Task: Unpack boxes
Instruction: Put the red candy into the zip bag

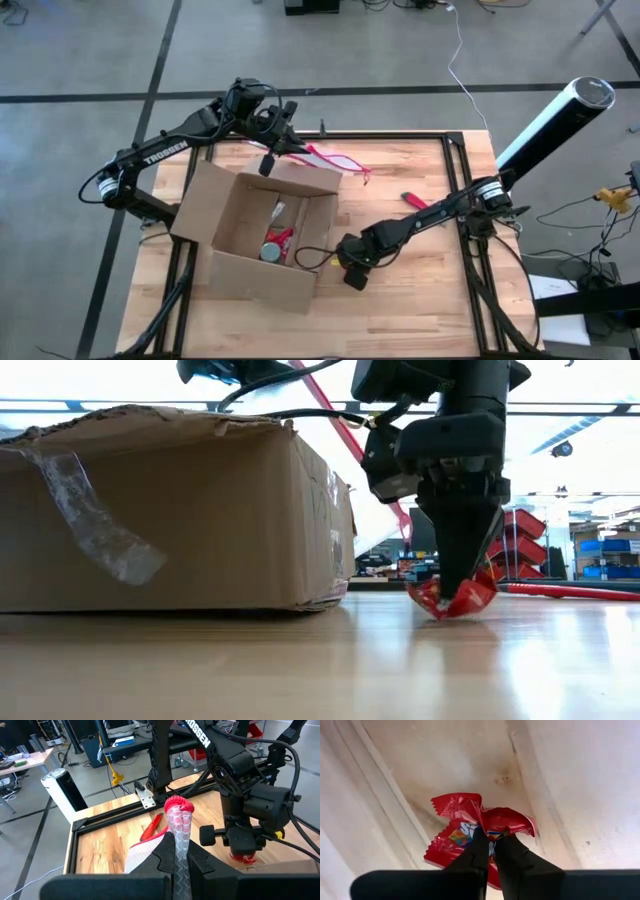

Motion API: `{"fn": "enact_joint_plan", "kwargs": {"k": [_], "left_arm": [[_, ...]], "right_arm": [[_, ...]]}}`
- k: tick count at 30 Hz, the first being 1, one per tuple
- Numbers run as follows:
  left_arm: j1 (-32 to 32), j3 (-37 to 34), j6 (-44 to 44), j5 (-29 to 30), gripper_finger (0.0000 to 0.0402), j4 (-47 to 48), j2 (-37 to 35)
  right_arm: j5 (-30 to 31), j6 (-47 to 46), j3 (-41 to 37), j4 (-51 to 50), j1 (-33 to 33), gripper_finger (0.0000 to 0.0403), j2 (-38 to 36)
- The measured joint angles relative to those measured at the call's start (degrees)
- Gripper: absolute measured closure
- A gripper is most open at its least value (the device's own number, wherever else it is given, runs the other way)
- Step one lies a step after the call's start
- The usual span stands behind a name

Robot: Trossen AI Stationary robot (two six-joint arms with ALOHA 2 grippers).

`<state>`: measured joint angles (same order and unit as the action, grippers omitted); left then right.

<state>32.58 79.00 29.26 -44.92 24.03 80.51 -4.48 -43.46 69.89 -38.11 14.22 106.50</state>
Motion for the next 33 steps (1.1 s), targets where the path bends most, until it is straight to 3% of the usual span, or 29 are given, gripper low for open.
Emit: {"fn": "enact_joint_plan", "kwargs": {"k": [8,19,23,33], "left_arm": [[0.0,0.0,0.0,0.0,0.0402,0.0,0.0],[-0.1,0.0,0.0,0.0,0.0402,0.0,0.0],[-0.2,0.0,0.0,0.0,0.0402,0.0,0.0],[-2.4,0.0,0.0,0.0,0.0402,0.0,0.0]], "right_arm": [[11.4,-0.6,0.0,-5.1,-1.7,0.0402,-6.9],[38.0,-5.1,0.0,0.0,-9.9,0.0403,-25.5],[37.8,0.2,0.1,6.8,-15.0,0.0403,-28.5],[27.0,7.0,0.1,15.5,-23.7,0.0403,-25.7]]}}
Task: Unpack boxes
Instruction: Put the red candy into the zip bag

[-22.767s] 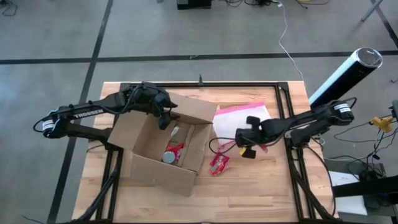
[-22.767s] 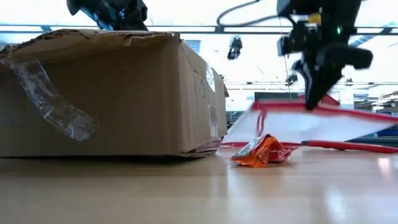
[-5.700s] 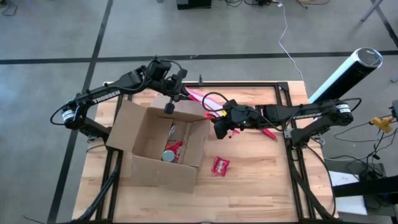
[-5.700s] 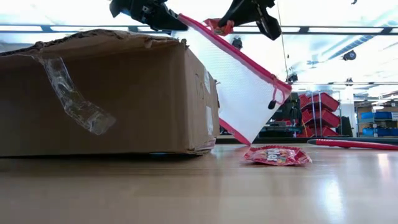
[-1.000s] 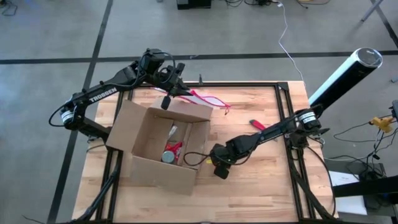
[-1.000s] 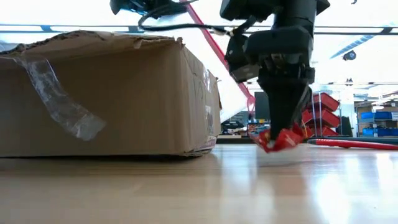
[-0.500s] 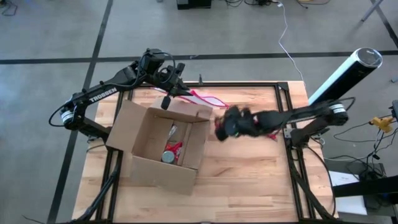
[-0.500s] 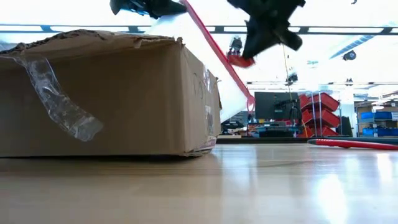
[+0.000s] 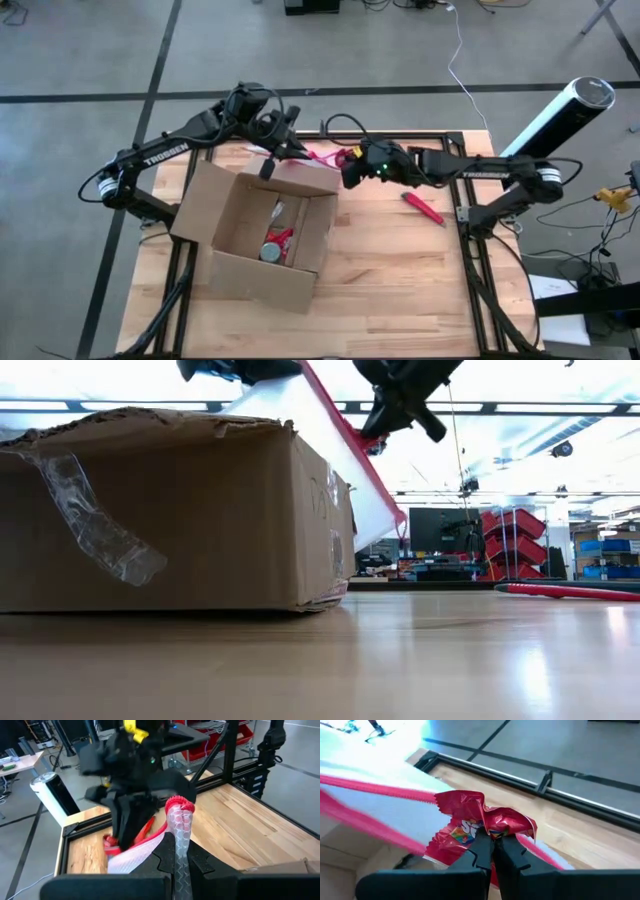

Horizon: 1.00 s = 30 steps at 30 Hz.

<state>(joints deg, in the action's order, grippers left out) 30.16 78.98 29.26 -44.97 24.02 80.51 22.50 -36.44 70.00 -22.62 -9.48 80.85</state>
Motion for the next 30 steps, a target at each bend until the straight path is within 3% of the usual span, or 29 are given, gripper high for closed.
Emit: {"fn": "enact_joint_plan", "kwargs": {"k": [5,10,15,22,27,30], "left_arm": [[-0.5,0.0,0.0,0.0,0.0402,-1.5,0.0],[-0.6,0.0,0.0,-0.1,0.0402,-2.1,0.0],[-0.7,0.0,-0.2,-0.2,0.0402,-2.2,0.0],[-1.4,0.0,-1.3,-0.5,0.0402,-3.0,0.0],[-1.6,0.0,-1.9,-0.6,0.0402,-3.0,0.0],[-1.7,0.0,-2.8,-0.9,0.0402,-3.2,0.0]], "right_arm": [[-4.3,0.6,0.0,3.9,-0.3,0.0403,2.6],[-9.8,3.3,0.0,13.8,-0.2,0.0403,5.0],[-10.9,3.5,0.1,20.8,-0.9,0.0403,7.5],[-12.1,6.6,5.0,21.5,-2.8,0.0403,13.8],[-19.2,8.1,9.9,21.5,-4.1,0.0399,19.1],[-22.6,10.0,12.7,21.6,-4.2,0.0375,21.1]]}}
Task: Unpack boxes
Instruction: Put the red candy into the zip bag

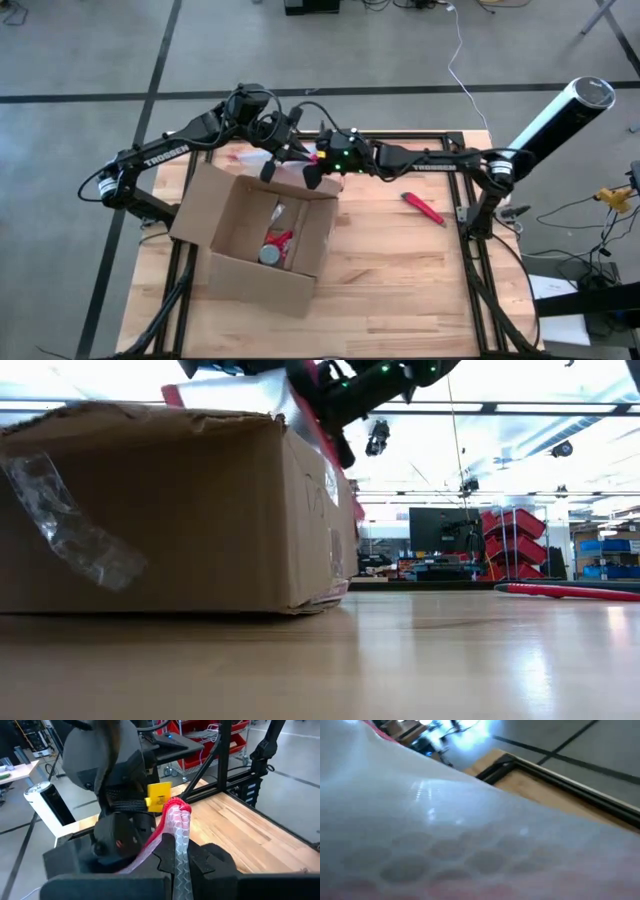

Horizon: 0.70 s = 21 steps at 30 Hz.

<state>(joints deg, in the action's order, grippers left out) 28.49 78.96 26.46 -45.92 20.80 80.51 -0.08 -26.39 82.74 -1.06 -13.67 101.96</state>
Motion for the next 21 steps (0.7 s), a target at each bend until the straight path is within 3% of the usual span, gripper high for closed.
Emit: {"fn": "enact_joint_plan", "kwargs": {"k": [12,16,21], "left_arm": [[-0.1,0.0,-0.2,0.0,0.0402,-0.8,0.0],[-0.1,0.1,-0.2,0.3,0.0402,-0.4,0.0],[0.0,0.1,0.5,0.3,0.0402,-0.2,0.0]], "right_arm": [[0.0,4.0,3.0,-2.9,0.3,0.0179,-1.4],[0.0,4.4,3.0,-8.5,0.7,0.0152,-3.5],[0.1,5.1,3.1,-15.1,2.0,0.0156,-6.3]]}}
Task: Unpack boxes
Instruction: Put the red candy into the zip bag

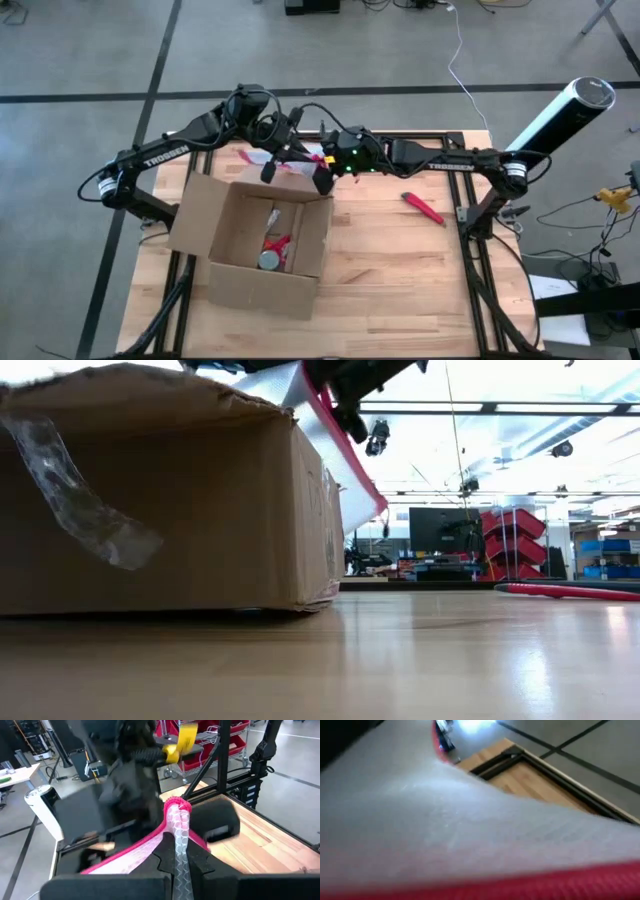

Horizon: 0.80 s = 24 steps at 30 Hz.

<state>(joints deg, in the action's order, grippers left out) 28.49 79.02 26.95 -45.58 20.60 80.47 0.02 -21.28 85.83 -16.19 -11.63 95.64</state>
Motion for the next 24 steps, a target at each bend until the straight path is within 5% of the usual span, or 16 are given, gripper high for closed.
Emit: {"fn": "enact_joint_plan", "kwargs": {"k": [10,16,21,24], "left_arm": [[0.1,0.0,0.8,0.1,0.0402,0.1,0.0],[0.1,0.0,0.8,0.3,0.0402,0.0,0.0],[0.1,0.0,1.0,0.8,0.0402,-0.2,0.0],[0.1,0.0,1.3,2.3,0.0402,0.0,0.0]], "right_arm": [[2.5,-1.4,0.1,-13.1,4.4,0.0183,-6.4],[12.2,-4.6,0.1,-19.7,9.4,0.018,-10.9],[14.5,-3.9,0.1,-18.7,11.2,0.0186,-12.3],[10.5,0.0,0.1,-13.3,11.9,0.0191,-12.3]]}}
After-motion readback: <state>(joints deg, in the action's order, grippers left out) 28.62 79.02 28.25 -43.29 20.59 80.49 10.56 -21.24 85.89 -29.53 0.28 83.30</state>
